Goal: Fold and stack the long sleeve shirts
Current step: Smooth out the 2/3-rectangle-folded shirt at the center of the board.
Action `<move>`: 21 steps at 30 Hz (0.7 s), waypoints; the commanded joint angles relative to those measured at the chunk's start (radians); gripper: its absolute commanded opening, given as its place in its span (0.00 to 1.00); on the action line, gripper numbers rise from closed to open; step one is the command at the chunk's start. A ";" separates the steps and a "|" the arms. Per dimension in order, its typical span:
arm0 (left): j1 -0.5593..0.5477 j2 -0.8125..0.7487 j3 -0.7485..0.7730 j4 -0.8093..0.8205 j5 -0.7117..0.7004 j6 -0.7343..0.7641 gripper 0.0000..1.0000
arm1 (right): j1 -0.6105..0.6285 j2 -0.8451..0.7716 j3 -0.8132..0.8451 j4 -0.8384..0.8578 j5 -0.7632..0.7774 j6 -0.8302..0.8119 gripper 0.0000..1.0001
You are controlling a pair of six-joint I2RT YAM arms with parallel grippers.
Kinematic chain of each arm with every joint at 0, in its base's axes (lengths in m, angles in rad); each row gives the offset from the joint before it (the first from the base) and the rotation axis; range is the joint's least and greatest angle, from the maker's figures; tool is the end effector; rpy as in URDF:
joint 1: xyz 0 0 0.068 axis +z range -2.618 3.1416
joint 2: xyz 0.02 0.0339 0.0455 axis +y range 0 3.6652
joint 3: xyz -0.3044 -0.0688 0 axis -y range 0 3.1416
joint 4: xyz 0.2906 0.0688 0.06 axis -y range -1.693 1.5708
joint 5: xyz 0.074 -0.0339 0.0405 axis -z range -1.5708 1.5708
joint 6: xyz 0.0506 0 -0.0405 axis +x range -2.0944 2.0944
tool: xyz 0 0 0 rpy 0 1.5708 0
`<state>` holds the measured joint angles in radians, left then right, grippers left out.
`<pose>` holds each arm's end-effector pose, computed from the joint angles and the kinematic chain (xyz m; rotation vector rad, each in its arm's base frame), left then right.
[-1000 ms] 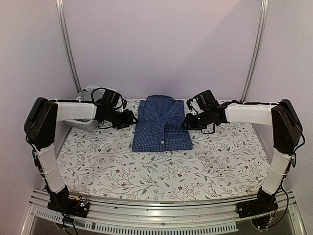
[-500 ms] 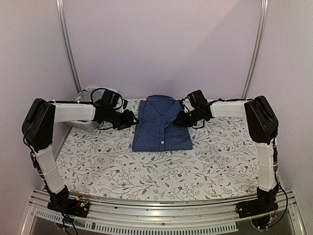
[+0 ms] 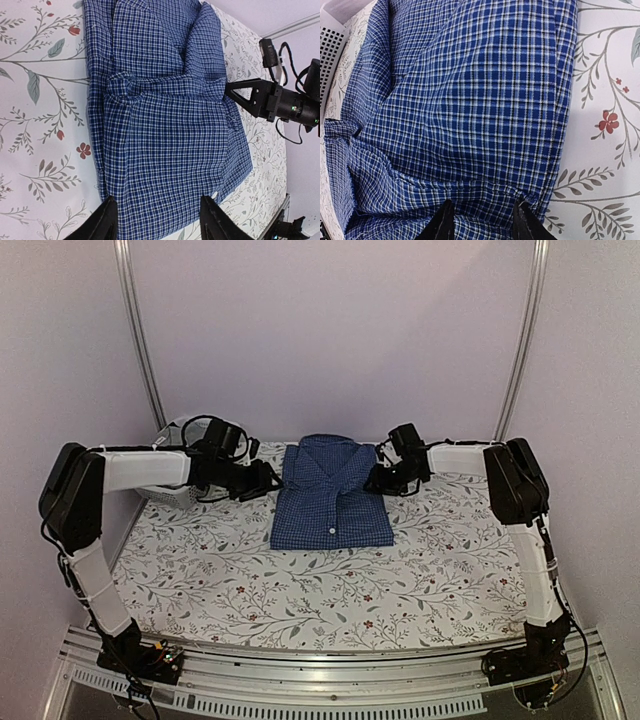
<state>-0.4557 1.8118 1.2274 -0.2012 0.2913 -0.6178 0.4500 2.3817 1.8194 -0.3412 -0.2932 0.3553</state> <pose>0.4019 -0.2132 0.2122 -0.0506 2.4843 -0.8379 0.5288 0.2717 0.1228 -0.2513 2.5438 0.6935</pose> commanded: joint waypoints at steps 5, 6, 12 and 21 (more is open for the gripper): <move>-0.009 -0.032 -0.018 0.003 0.007 0.002 0.55 | 0.018 -0.173 -0.028 -0.056 0.063 -0.040 0.41; -0.010 -0.031 -0.016 0.004 0.008 0.002 0.55 | 0.025 -0.193 -0.034 -0.058 0.064 -0.042 0.41; -0.010 -0.038 -0.003 -0.002 0.012 0.006 0.56 | 0.080 -0.258 -0.126 -0.024 0.003 -0.019 0.33; -0.009 -0.049 0.015 -0.017 0.013 0.019 0.56 | 0.116 -0.288 -0.294 0.115 -0.143 0.095 0.06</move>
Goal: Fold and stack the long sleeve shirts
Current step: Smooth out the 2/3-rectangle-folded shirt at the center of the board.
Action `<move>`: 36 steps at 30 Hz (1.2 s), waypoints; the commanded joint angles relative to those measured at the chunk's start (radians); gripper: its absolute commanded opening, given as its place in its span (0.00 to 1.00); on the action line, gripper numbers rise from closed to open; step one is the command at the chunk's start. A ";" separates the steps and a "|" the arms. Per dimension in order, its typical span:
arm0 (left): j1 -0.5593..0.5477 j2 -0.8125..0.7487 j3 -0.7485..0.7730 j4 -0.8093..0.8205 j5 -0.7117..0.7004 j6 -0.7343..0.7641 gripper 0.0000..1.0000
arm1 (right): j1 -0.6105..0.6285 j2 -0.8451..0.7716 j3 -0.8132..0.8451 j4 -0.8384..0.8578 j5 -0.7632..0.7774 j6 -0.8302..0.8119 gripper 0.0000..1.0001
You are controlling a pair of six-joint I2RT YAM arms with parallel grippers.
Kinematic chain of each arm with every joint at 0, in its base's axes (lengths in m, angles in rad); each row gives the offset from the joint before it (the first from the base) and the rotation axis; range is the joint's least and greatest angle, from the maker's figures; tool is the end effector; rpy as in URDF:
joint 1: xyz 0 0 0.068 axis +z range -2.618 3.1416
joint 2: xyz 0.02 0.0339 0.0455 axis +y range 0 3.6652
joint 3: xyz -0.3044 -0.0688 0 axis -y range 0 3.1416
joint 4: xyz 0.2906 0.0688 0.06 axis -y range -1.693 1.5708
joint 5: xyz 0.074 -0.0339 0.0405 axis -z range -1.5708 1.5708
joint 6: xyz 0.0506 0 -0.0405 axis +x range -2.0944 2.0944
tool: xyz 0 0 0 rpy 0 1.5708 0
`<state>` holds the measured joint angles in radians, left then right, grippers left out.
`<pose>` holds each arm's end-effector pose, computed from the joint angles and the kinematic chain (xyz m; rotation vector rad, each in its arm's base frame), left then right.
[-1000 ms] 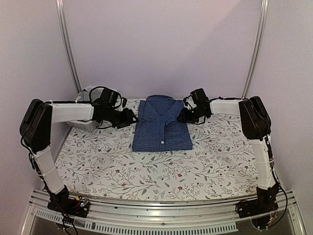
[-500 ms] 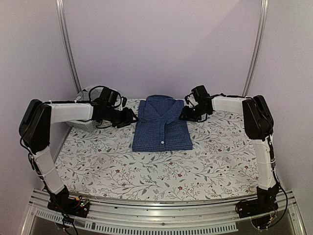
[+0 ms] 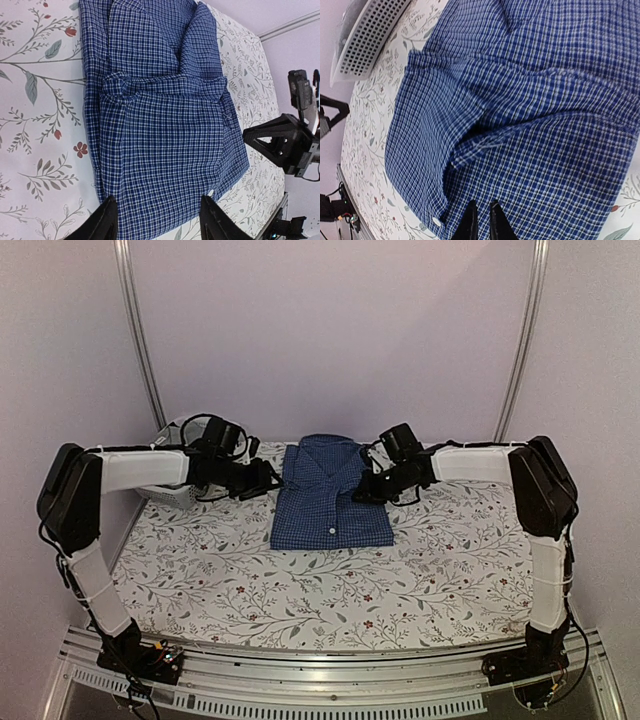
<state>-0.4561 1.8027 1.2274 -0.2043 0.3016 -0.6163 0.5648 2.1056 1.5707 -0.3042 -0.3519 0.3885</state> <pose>0.4004 -0.2132 0.2160 -0.0415 2.4800 -0.8515 0.4442 0.3021 0.1885 -0.3927 2.4941 0.8407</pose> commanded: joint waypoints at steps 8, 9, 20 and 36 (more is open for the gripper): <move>-0.007 -0.046 0.009 -0.015 0.007 0.019 0.56 | 0.001 0.090 0.023 0.126 -0.181 0.107 0.06; -0.006 -0.047 0.009 -0.018 0.005 0.020 0.55 | 0.001 0.120 0.047 0.128 -0.193 0.114 0.07; 0.001 -0.109 -0.024 -0.038 -0.016 0.031 0.56 | -0.024 0.320 0.271 0.137 -0.250 0.165 0.14; 0.001 -0.092 -0.022 -0.023 0.021 0.016 0.56 | -0.088 0.478 0.390 0.207 -0.331 0.194 0.30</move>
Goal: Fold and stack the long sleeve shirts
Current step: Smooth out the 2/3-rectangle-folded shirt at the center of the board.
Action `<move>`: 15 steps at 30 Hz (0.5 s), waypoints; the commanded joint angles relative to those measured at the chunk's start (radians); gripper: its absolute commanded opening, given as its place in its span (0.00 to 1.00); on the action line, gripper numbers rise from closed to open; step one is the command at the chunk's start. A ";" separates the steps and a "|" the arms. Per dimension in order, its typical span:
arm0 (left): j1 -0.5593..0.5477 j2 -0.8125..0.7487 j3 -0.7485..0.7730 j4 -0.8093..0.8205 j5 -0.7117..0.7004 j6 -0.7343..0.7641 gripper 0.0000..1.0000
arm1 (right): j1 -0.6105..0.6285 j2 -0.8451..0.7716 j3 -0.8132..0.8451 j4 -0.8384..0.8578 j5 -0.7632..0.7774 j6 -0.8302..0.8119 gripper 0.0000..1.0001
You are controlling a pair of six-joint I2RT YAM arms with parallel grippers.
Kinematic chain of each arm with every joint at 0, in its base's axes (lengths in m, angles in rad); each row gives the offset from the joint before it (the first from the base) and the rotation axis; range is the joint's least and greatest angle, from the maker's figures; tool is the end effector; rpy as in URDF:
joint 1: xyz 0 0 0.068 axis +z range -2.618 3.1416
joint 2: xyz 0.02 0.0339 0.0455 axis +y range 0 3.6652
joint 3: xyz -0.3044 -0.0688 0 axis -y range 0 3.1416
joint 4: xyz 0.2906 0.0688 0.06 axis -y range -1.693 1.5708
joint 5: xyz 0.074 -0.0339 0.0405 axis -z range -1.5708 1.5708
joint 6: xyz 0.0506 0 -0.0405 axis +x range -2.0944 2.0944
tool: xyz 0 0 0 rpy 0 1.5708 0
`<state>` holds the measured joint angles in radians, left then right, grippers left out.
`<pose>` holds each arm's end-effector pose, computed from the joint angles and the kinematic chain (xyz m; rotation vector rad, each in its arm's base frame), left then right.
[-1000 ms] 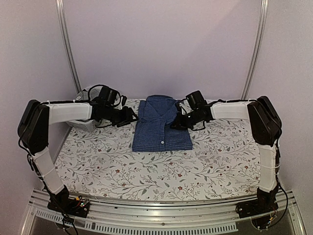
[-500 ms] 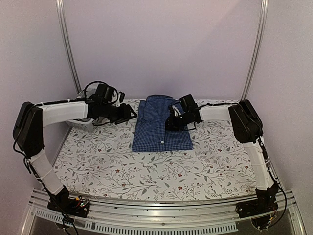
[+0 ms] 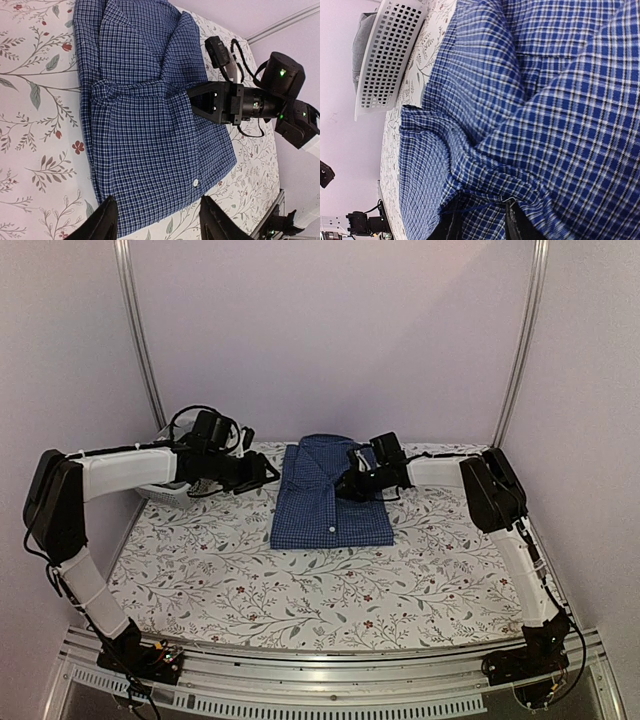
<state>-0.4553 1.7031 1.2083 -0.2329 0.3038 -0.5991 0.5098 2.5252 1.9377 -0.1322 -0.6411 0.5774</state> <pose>0.3847 -0.2052 0.2487 -0.0081 2.4239 -0.8655 0.5348 0.3337 0.1028 -0.2837 2.4445 1.2620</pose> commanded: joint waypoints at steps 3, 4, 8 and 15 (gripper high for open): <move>0.000 0.028 -0.002 0.019 0.031 -0.008 0.56 | -0.053 0.073 0.029 0.039 -0.076 0.011 0.32; 0.001 0.038 -0.001 0.026 0.036 -0.010 0.56 | -0.055 0.071 0.030 0.040 -0.081 0.013 0.33; 0.001 0.088 0.013 0.062 0.054 -0.010 0.54 | -0.063 0.029 0.045 0.043 -0.094 0.012 0.37; 0.000 0.236 0.114 0.134 0.126 -0.005 0.41 | -0.079 -0.013 0.095 0.049 -0.107 0.047 0.40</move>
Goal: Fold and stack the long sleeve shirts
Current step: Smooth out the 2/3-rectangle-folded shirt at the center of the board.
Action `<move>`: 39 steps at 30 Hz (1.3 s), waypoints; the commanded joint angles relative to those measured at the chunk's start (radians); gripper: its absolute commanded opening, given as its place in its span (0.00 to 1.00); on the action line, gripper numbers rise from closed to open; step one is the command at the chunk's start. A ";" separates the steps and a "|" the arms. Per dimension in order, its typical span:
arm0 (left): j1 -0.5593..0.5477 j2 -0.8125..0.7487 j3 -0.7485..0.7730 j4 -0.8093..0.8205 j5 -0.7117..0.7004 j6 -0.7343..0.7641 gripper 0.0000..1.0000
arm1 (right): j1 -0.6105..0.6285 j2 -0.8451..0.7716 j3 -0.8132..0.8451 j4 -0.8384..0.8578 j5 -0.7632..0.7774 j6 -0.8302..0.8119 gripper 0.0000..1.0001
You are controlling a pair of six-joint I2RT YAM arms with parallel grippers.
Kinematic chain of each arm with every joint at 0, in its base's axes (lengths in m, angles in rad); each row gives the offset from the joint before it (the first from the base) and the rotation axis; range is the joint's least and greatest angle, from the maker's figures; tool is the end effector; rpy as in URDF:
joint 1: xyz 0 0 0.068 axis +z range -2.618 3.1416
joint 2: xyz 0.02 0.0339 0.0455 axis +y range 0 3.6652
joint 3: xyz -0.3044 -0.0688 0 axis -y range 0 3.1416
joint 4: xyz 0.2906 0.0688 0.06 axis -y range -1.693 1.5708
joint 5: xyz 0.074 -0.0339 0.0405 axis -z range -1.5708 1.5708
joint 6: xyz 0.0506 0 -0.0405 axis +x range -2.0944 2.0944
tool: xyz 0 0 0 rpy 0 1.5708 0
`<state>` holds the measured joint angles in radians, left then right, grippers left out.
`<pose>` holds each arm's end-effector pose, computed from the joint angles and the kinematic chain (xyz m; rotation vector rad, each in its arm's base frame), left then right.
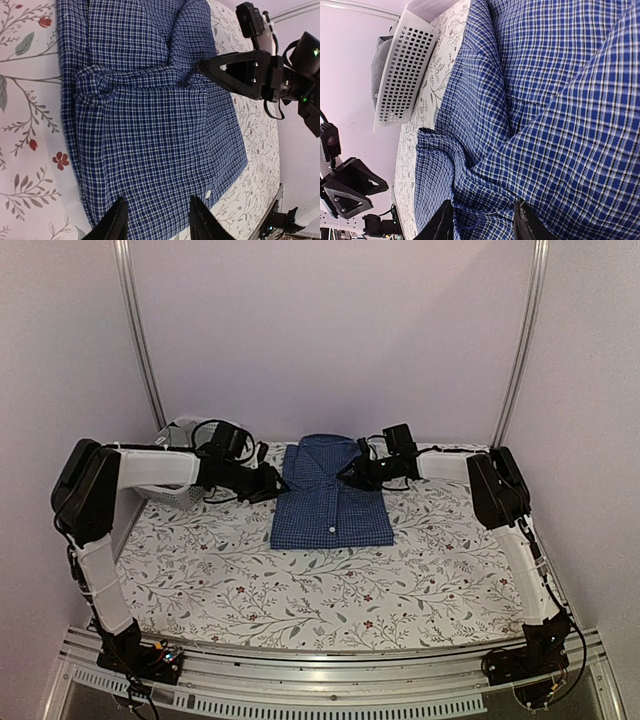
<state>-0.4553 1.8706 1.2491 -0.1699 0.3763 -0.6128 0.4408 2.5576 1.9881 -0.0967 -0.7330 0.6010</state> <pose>0.4105 -0.2217 0.1978 -0.0018 2.5035 -0.9308 0.5633 0.3032 0.1062 -0.2494 2.3831 1.3538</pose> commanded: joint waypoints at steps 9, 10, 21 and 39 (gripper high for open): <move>0.026 0.259 0.221 0.067 0.034 0.013 0.31 | -0.006 -0.149 -0.027 0.005 0.001 0.014 0.40; 0.033 0.281 0.234 0.064 0.037 0.012 0.30 | -0.003 -0.161 -0.044 0.005 0.003 0.007 0.40; 0.083 0.416 0.340 -0.026 0.031 0.019 0.25 | -0.015 -0.227 -0.181 -0.049 0.031 -0.099 0.39; 0.082 0.415 0.405 -0.078 0.068 0.049 0.26 | -0.141 -0.181 -0.193 -0.132 0.031 -0.194 0.35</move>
<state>-0.3786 2.2822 1.6226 -0.2241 0.4290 -0.5858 0.2932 2.3726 1.7931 -0.1967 -0.7013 0.4461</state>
